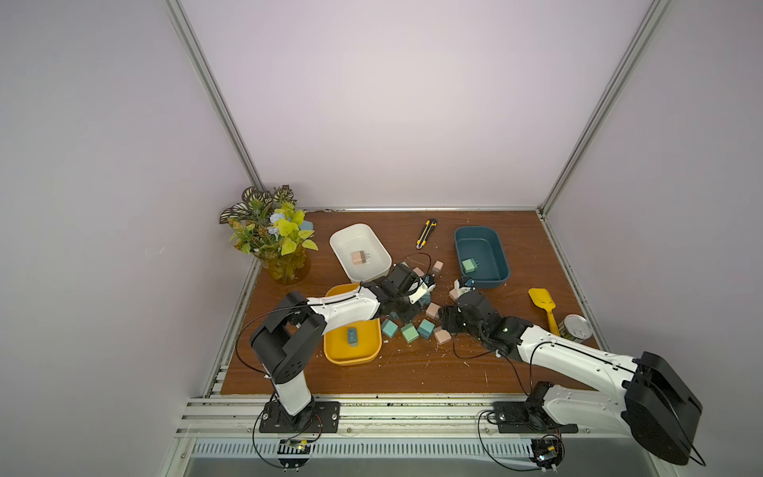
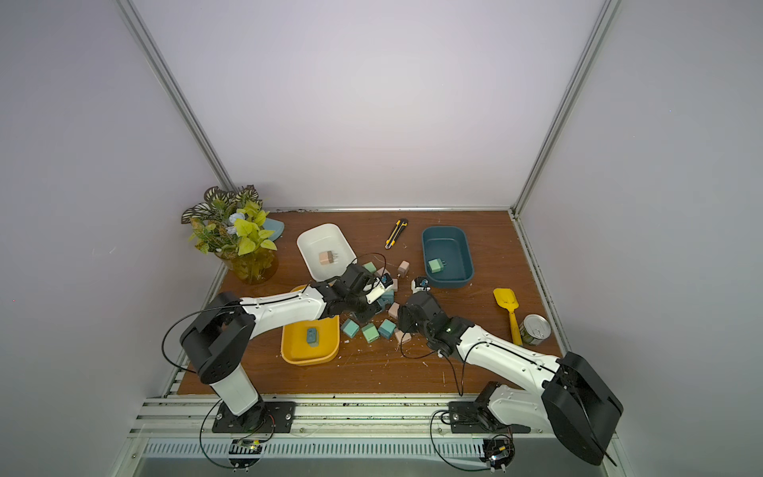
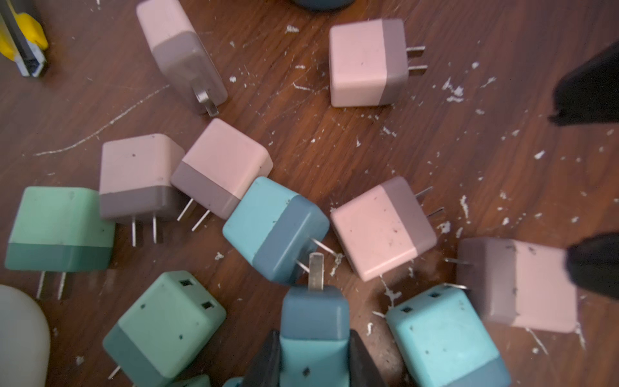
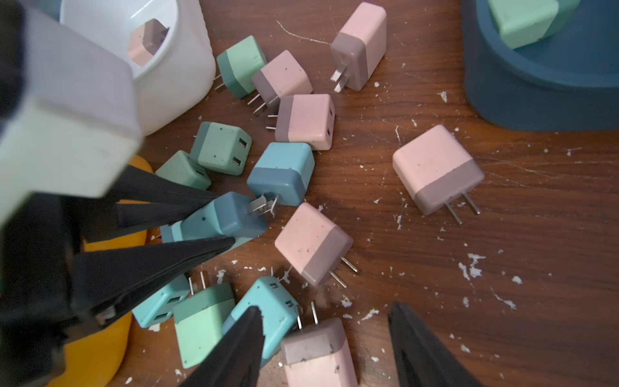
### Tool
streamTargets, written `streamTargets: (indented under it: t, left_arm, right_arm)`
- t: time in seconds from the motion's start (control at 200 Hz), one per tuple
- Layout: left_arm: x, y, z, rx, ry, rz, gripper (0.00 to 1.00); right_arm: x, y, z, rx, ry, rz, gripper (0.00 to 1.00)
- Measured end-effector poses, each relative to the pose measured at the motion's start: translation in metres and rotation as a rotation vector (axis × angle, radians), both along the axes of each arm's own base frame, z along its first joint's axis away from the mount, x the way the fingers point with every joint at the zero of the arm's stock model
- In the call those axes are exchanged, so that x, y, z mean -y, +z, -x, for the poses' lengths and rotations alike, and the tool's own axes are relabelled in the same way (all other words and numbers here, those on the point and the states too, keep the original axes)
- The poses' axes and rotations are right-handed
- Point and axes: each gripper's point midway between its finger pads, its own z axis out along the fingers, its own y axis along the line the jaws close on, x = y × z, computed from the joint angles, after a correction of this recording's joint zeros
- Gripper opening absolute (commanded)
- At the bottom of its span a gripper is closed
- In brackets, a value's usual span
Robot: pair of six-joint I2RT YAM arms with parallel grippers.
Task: Place the plugs by color into the storage box
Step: Pick up the plug from the center of the board, then place the plug in the storage box.
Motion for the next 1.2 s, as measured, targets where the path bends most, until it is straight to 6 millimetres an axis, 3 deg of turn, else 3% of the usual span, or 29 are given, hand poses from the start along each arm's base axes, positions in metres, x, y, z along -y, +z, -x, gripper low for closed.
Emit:
streamTargets:
  t: [0.3, 0.585, 0.891, 1.046, 1.201]
  left_arm:
    - [0.002, 0.017, 0.003, -0.004, 0.012, 0.047, 0.15]
    - [0.002, 0.048, 0.008, 0.029, 0.006, 0.113, 0.15]
    - [-0.015, 0.051, 0.027, -0.005, 0.031, 0.120, 0.15]
    - [-0.035, 0.055, 0.033, -0.050, 0.087, 0.172, 0.15]
    - [-0.079, 0.056, 0.023, -0.085, 0.243, 0.232, 0.15]
  right_arm:
    - [-0.013, 0.008, -0.004, 0.002, 0.030, -0.029, 0.65]
    - [-0.019, 0.012, -0.005, 0.005, 0.045, -0.053, 0.64]
    - [-0.036, 0.028, -0.012, 0.032, 0.071, -0.093, 0.62]
    - [-0.059, 0.034, -0.013, 0.041, 0.131, -0.095, 0.62]
    - [-0.087, 0.037, -0.011, 0.055, 0.196, -0.097, 0.62]
